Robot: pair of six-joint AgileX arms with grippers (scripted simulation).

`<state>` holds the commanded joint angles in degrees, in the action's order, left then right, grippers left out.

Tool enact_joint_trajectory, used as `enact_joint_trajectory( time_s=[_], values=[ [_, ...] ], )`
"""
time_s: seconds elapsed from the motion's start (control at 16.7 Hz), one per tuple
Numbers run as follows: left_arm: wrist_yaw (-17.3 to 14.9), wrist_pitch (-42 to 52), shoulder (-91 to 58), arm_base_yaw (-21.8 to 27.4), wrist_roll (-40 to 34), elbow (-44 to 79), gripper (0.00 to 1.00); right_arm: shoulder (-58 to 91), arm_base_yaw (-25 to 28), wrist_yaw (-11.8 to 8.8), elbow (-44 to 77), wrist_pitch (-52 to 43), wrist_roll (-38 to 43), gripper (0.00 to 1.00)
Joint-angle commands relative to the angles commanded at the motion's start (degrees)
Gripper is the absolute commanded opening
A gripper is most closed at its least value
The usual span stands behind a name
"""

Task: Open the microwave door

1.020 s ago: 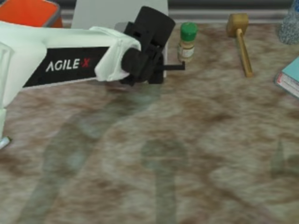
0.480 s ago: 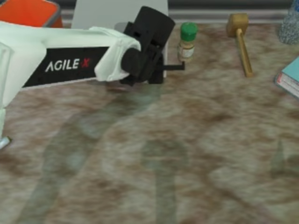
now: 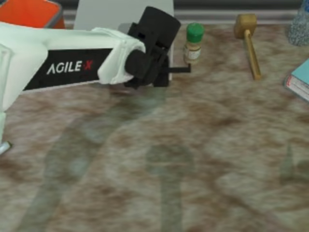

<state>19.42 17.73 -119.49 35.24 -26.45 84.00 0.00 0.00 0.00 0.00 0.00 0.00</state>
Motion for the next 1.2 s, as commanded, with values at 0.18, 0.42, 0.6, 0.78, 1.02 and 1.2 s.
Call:
enact_joint_trajectory(
  time_s=[0.18,0.42,0.6,0.78,1.02,1.2],
  values=[
    [-0.4,0.0,-0.2,0.5,-0.3,0.1,0.00,0.0,0.0,0.0,0.0,0.0,0.0,1.00],
    [-1.1,-1.0,1.0,0.1,1.3,-1.7,0.00,0.0,0.0,0.0,0.0,0.0,0.0,1.00],
    [-2.1,-2.4,2.3,-0.3,2.9,-3.4,0.00,0.0,0.0,0.0,0.0,0.0,0.0,1.00],
    [-2.3,-2.5,2.4,-0.5,3.2,-3.9,0.00,0.0,0.0,0.0,0.0,0.0,0.0,1.00],
    [-2.3,-2.5,2.4,-0.5,3.2,-3.9,0.00,0.0,0.0,0.0,0.0,0.0,0.0,1.00],
    [-2.3,-2.5,2.4,-0.5,3.2,-3.9,0.00,0.0,0.0,0.0,0.0,0.0,0.0,1.00]
  ],
)
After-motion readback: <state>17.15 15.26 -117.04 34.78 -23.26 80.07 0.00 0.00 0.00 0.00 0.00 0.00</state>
